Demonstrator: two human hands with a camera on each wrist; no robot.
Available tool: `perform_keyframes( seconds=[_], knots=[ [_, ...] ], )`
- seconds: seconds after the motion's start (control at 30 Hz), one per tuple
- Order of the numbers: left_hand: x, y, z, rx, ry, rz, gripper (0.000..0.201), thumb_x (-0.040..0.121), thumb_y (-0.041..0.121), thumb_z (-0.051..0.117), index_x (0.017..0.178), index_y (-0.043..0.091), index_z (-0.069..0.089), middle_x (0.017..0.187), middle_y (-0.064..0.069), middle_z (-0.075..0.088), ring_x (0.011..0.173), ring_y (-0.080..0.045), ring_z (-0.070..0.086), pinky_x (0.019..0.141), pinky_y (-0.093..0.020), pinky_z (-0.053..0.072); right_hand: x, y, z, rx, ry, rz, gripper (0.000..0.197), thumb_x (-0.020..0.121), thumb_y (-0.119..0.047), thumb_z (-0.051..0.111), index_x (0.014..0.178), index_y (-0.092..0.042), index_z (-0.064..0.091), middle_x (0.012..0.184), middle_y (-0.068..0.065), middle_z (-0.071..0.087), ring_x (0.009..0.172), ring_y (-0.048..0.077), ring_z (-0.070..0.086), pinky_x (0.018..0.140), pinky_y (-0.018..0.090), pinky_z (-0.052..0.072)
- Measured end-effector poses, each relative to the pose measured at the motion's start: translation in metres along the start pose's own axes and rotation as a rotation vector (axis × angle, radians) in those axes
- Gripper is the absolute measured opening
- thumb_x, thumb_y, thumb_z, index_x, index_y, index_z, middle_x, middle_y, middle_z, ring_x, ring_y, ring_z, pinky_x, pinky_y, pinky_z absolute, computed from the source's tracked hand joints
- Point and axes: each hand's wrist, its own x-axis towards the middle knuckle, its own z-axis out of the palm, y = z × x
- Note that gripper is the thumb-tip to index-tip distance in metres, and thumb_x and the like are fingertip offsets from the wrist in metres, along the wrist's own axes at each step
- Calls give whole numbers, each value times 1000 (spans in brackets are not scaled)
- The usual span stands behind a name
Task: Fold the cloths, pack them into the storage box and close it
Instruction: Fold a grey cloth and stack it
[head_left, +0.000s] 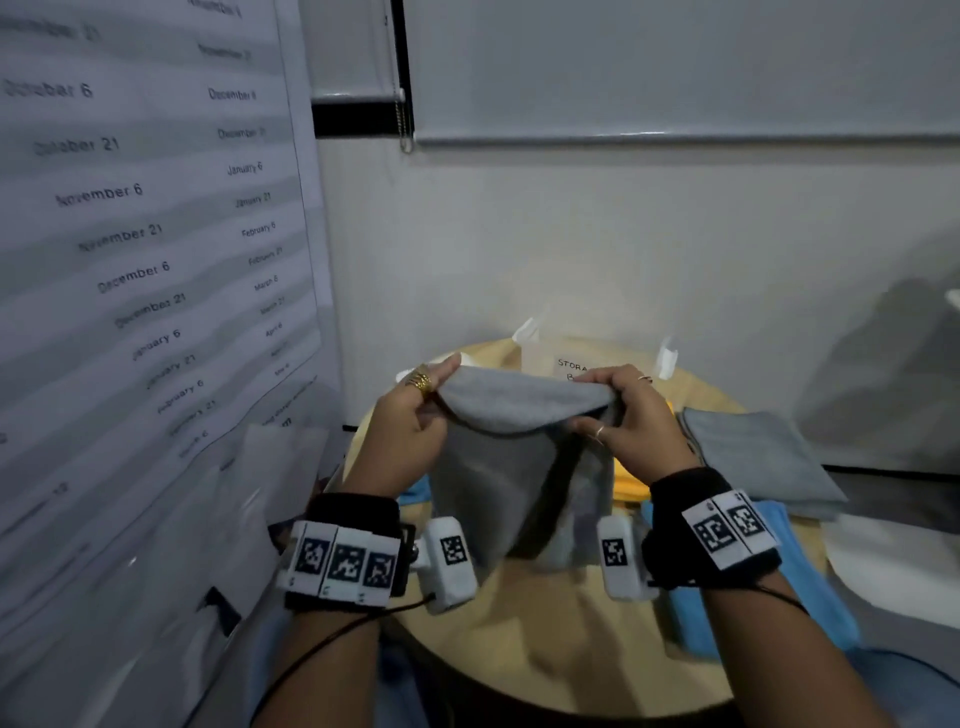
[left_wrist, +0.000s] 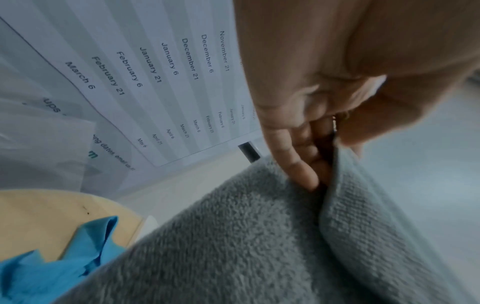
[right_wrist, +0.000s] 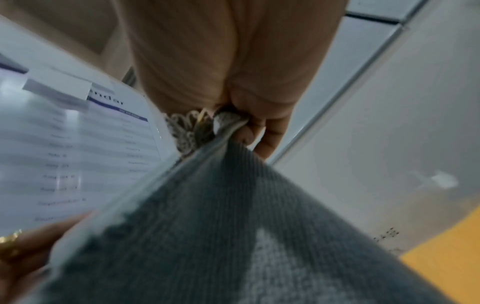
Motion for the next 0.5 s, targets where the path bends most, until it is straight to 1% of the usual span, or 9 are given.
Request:
perform_keyframes(
  seconds=[0.07, 0.1, 0.17, 0.23, 0.27, 0.33, 0.37, 0.43, 0.5],
  knots=[
    [-5, 3, 9, 163, 63, 176, 54, 74, -15, 51, 121, 9, 63, 114, 4, 63, 99, 7, 53, 91, -4, 38, -9, -1, -5, -173, 62, 36, 20, 74, -9, 66, 93, -12, 66, 94, 7, 54, 97, 30, 52, 78, 21, 40],
    [-6, 6, 15, 177, 101, 193, 46, 73, -13, 57, 115, 5, 67, 110, -1, 67, 99, 4, 55, 91, -3, 39, -13, -3, -4, -271, 67, 63, 25, 73, -20, 59, 96, -15, 68, 97, 9, 53, 100, 33, 49, 81, 31, 41],
    [-9, 17, 26, 157, 136, 179, 30, 75, -3, 62, 102, 5, 73, 99, -6, 72, 91, -2, 62, 88, -14, 48, -23, -10, 2, -406, 51, 48, 54, 62, -40, 43, 109, -27, 65, 113, 8, 49, 107, 30, 44, 85, 36, 37],
    [-14, 27, 35, 219, 88, 158, 28, 75, 13, 56, 95, 11, 76, 90, -7, 75, 85, -14, 68, 81, -32, 53, -29, -19, 9, -337, 21, -78, 56, 62, -34, 48, 116, -35, 60, 123, 2, 47, 112, 22, 42, 88, 32, 30],
    [-16, 28, 38, 294, 70, 148, 30, 73, 19, 54, 92, 14, 77, 87, -6, 74, 84, -20, 67, 77, -35, 54, -30, -21, 12, -227, -3, -162, 50, 65, -25, 54, 114, -33, 63, 122, 0, 49, 113, 15, 43, 90, 30, 30],
    [-18, 30, 42, 435, 109, 128, 23, 74, 28, 59, 86, 15, 75, 86, -4, 69, 85, -24, 61, 71, -32, 48, -33, -21, 13, 48, 5, -249, 33, 73, -9, 54, 100, -20, 69, 107, -1, 58, 103, -3, 50, 89, 21, 36],
    [-19, 28, 44, 450, 115, 125, 21, 76, 33, 64, 81, 13, 72, 87, -2, 61, 86, -21, 54, 71, -30, 42, -33, -22, 11, 177, 13, -210, 30, 77, -1, 51, 93, -18, 68, 98, -4, 61, 94, -9, 53, 85, 19, 39],
    [-25, 19, 46, 359, 26, 129, 20, 73, 35, 70, 73, 17, 61, 91, 2, 49, 89, -15, 45, 75, -26, 36, -35, -26, 7, 361, 27, -85, 39, 79, 10, 42, 86, -23, 62, 89, -8, 62, 83, -13, 55, 79, 15, 42],
    [-32, 3, 54, 159, -189, 18, 16, 73, 17, 69, 76, 18, 54, 88, 3, 51, 85, -13, 52, 80, -24, 38, -36, -32, 2, 472, 17, -15, 34, 80, 5, 36, 83, -23, 55, 83, -8, 56, 73, -11, 51, 71, 8, 40]
  ],
)
